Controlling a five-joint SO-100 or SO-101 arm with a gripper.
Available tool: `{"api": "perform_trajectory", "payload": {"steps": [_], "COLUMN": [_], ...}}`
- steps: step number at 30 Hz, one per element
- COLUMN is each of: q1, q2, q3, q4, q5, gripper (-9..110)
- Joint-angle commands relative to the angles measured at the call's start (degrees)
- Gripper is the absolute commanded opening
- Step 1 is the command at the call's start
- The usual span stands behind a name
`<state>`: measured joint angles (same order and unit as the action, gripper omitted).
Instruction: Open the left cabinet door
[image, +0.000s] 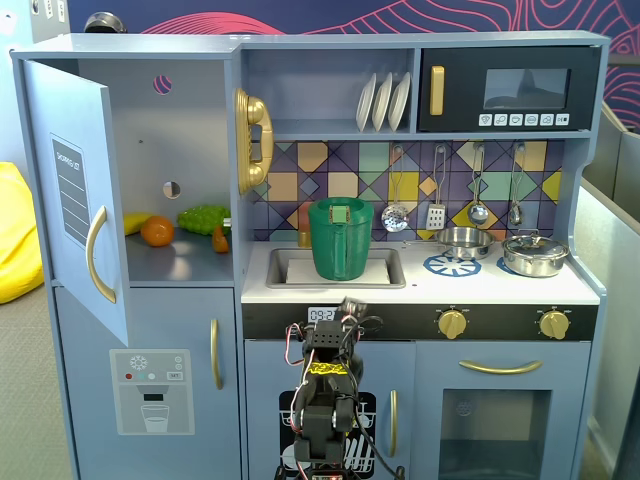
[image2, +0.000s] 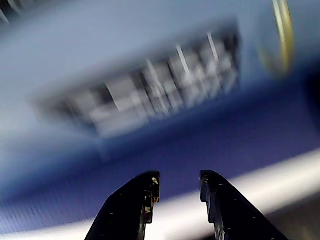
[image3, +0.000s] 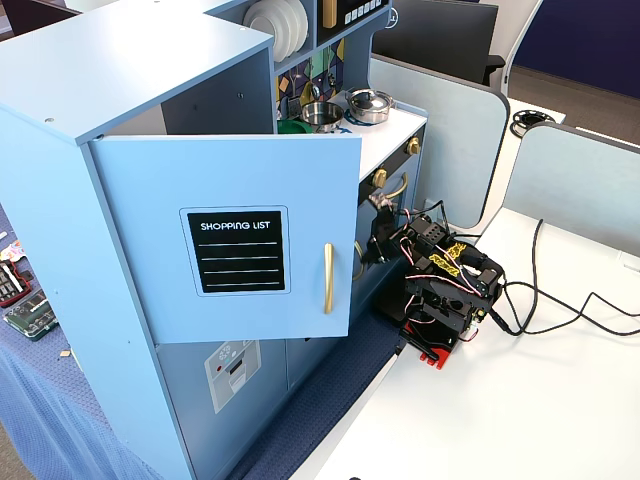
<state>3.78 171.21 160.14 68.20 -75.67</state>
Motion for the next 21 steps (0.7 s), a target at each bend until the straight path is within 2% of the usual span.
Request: {"api": "perform_trajectory", "payload": {"steps": [1,9,21], "q1": [-2.11,-2.37,-2.11], "q2": [0.97,2.90,6.94], "q3": [0.79,5.19,11.51], "q4": [11.69,14.59,15.64], "q5": [-7.29,-20.65,-22.15], "gripper": [0,0,0]}}
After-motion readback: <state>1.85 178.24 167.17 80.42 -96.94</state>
